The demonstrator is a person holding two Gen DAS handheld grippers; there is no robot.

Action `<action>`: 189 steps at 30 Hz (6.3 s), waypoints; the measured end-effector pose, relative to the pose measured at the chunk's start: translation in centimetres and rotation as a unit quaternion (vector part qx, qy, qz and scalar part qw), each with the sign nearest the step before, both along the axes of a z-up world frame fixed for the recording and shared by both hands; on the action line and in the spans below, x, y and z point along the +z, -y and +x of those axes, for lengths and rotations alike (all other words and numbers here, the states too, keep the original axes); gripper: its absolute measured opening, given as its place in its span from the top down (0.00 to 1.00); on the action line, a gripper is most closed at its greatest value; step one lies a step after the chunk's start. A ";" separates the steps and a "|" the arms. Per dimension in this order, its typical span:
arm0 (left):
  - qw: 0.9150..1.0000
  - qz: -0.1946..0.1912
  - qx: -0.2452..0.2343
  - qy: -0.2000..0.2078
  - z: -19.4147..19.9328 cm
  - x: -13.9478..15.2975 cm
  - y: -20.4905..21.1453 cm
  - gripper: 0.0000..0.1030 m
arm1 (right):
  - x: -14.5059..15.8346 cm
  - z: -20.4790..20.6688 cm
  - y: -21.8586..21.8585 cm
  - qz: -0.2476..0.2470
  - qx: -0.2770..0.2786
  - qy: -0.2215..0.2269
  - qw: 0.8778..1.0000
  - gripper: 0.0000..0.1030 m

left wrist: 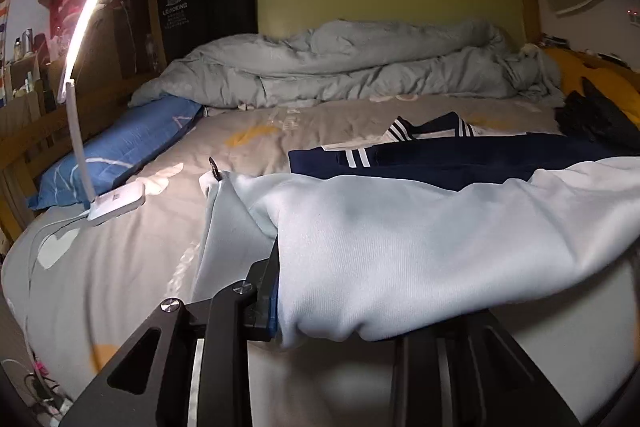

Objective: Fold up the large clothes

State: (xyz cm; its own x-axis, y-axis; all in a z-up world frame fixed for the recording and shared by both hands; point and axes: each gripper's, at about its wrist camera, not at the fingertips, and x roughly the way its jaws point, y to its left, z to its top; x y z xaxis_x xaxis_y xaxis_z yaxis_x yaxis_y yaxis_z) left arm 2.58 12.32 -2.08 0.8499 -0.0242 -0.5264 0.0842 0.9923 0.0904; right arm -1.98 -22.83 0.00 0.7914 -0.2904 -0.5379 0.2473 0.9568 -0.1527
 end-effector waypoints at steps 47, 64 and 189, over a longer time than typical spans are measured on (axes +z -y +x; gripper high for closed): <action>0.979 -0.184 -0.053 -0.073 21.4 1.5 -6.2 0.18 | 3.0 17.2 11.9 0.117 0.053 -0.037 0.991 0.16; 0.966 -0.213 -0.116 -0.089 22.4 -1.2 -5.9 0.89 | 1.6 16.7 13.1 0.178 0.075 0.002 0.981 0.98; 0.968 -0.151 -0.146 -0.141 14.1 -6.6 7.0 0.85 | -5.2 11.6 15.2 0.391 -0.074 0.011 0.917 0.36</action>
